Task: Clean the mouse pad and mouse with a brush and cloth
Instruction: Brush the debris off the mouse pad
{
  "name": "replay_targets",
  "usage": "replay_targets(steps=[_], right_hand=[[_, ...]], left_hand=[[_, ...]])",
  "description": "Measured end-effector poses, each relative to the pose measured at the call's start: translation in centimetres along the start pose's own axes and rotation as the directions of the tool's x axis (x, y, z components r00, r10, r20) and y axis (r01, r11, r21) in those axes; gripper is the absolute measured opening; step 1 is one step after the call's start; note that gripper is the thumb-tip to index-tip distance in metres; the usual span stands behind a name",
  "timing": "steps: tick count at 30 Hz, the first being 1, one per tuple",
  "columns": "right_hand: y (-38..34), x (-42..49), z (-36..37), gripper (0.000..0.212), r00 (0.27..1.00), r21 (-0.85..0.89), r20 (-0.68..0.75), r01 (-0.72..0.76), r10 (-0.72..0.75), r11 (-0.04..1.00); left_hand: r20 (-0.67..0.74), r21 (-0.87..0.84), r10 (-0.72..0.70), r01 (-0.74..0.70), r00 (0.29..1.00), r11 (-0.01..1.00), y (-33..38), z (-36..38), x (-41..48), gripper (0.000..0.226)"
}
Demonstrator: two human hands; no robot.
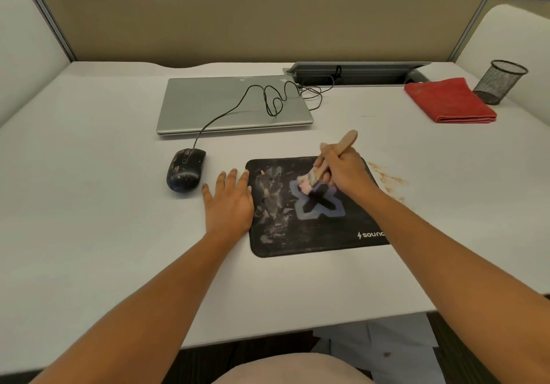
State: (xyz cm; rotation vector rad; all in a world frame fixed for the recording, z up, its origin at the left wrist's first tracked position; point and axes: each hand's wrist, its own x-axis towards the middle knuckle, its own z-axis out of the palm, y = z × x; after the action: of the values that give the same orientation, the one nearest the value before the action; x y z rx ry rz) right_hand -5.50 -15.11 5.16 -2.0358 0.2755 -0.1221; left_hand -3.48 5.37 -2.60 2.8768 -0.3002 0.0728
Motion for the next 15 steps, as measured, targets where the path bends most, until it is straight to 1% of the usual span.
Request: replay_targets(steps=[1, 2, 4, 7, 8, 9, 10, 11, 12, 13, 14, 15], right_hand=[[0.4, -0.3, 0.3, 0.039, 0.999, -0.005, -0.052, -0.004, 0.003, 1.000], [0.9, -0.9, 0.7, 0.038, 0.999, -0.013, -0.047, -0.003, 0.002, 1.000], [1.4, -2.3, 1.1, 0.038, 0.999, -0.038, 0.031, 0.022, -0.021, 0.999], [1.6, -4.5, 1.6, 0.039, 0.976, -0.055, 0.183, 0.129, -0.117, 0.990], [1.7, -5.0, 1.8, 0.037, 0.962, -0.046, 0.250, 0.123, -0.108, 0.991], [1.6, -5.4, 1.8, 0.036, 0.948, -0.033, 0.309, 0.087, -0.073, 0.996], [1.5, -5.6, 1.6, 0.036, 0.940, -0.016, 0.337, 0.057, -0.048, 0.998], [1.4, -5.7, 1.3, 0.038, 0.947, 0.016, 0.318, 0.046, -0.049, 0.999], [1.4, -5.7, 1.0, 0.042, 0.968, 0.055, 0.243, 0.054, -0.065, 0.997], [1.3, -5.7, 0.6, 0.043, 0.990, 0.079, 0.121, 0.061, -0.070, 0.995], [1.4, -5.6, 0.3, 0.042, 0.998, 0.077, -0.023, 0.062, -0.061, 0.995], [1.7, -5.6, 0.2, 0.041, 0.988, 0.058, -0.149, 0.059, -0.050, 0.997]], left_hand=[[0.001, 0.000, -0.002, 0.002, 1.000, 1.000, 0.0, 0.0, 0.0, 0.047], [0.003, -0.001, -0.003, 0.003, 1.000, 1.000, 0.1, 0.0, 0.0, 0.048], [0.008, -0.008, -0.005, 0.005, 1.000, 1.000, 0.1, 0.0, 0.0, 0.048], [0.009, -0.015, -0.008, 0.009, 1.000, 1.000, 0.0, 0.1, 0.0, 0.048], [0.011, -0.013, -0.010, 0.011, 1.000, 1.000, 0.0, 0.1, 0.0, 0.048], [0.015, -0.011, -0.011, 0.011, 1.000, 1.000, 0.0, 0.1, 0.0, 0.048], [0.018, -0.010, -0.011, 0.011, 1.000, 1.000, 0.0, 0.0, 0.0, 0.048], [0.018, -0.010, -0.010, 0.010, 1.000, 1.000, 0.1, 0.0, 0.0, 0.048], [0.015, -0.011, -0.010, 0.010, 1.000, 1.000, 0.1, 0.0, 0.0, 0.048], [0.010, -0.013, -0.010, 0.010, 1.000, 1.000, 0.2, 0.0, 0.0, 0.047], [0.006, -0.015, -0.009, 0.009, 1.000, 1.000, 0.2, -0.1, 0.0, 0.047], [0.004, -0.018, -0.008, 0.008, 1.000, 1.000, 0.2, -0.1, -0.1, 0.046]])
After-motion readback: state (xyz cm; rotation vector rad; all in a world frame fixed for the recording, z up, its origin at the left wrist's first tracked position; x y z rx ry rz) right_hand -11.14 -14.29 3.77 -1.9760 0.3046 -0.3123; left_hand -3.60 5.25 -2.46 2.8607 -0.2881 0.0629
